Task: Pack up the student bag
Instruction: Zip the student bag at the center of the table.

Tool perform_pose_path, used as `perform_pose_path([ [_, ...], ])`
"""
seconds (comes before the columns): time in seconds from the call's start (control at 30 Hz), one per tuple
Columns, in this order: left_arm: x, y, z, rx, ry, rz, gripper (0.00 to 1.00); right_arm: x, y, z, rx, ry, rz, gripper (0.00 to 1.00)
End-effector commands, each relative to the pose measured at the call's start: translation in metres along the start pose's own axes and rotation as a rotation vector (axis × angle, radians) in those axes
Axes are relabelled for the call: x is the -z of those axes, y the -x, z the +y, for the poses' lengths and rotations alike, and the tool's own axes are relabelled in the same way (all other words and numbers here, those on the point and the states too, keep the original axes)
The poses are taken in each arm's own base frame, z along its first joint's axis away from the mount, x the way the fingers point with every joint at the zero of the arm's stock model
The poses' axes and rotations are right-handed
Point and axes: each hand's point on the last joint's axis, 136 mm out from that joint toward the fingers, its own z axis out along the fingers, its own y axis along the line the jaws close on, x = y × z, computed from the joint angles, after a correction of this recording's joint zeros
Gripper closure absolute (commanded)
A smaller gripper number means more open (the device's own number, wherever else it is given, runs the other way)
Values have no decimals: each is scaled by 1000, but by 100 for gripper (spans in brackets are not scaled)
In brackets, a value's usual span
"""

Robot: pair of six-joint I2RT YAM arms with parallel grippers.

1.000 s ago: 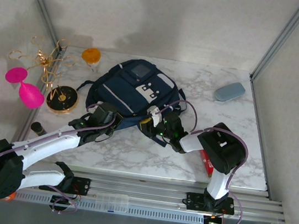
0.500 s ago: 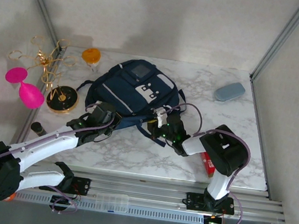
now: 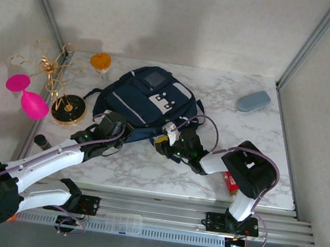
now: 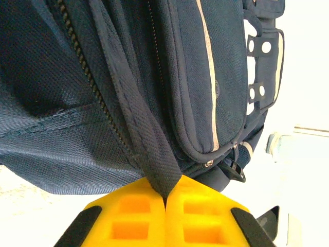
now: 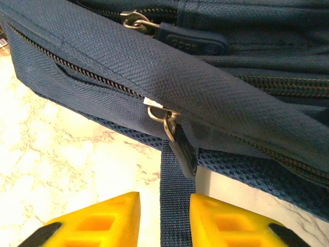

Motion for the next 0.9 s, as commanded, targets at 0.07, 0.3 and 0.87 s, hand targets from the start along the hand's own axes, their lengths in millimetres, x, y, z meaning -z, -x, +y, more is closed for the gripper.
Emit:
perform_pose_path([
  [0.07,13,14,-33,-1,-87,-46,100,-13,22,-2,110,10,-68,56],
  [0.3,11,13,-34,-1,-90,-41,100,-26,39,-11,130,-15,-95,59],
  [0.87,14,19,-23,-1,-65,-75,100,-5,49,-14,-50,-63,-126,100],
])
